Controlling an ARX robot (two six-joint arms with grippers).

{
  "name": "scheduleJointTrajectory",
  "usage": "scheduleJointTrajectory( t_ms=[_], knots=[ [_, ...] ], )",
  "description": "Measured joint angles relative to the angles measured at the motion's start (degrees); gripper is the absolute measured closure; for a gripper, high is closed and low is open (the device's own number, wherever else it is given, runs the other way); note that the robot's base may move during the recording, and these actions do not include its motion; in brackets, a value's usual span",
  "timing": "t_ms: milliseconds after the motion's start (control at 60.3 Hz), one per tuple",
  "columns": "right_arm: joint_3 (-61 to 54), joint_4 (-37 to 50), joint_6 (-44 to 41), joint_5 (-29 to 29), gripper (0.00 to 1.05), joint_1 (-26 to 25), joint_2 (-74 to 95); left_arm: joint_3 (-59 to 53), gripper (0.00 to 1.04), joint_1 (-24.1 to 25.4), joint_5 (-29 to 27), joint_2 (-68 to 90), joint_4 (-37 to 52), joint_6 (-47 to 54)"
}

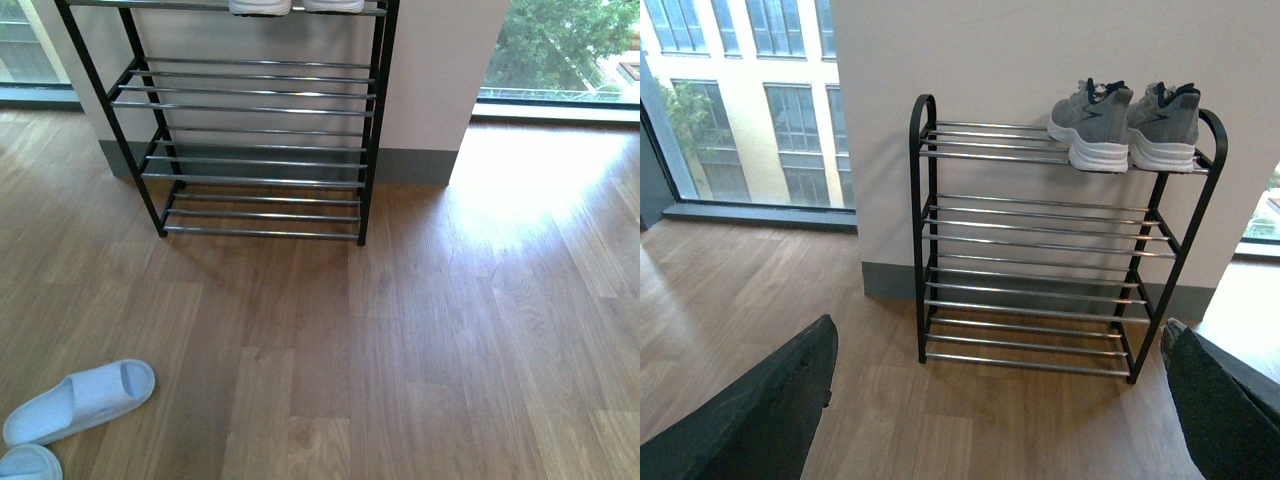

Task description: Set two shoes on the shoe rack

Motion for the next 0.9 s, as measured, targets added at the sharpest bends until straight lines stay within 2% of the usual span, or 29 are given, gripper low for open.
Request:
scheduleJointTrajectory(
  t_ms=[896],
  knots=[
    [0.0, 0.0, 0.0, 0.0, 0.09, 0.0, 0.0, 0.0, 0.09, 0.0, 0.0, 0.0, 0.0, 0.0]
  ],
)
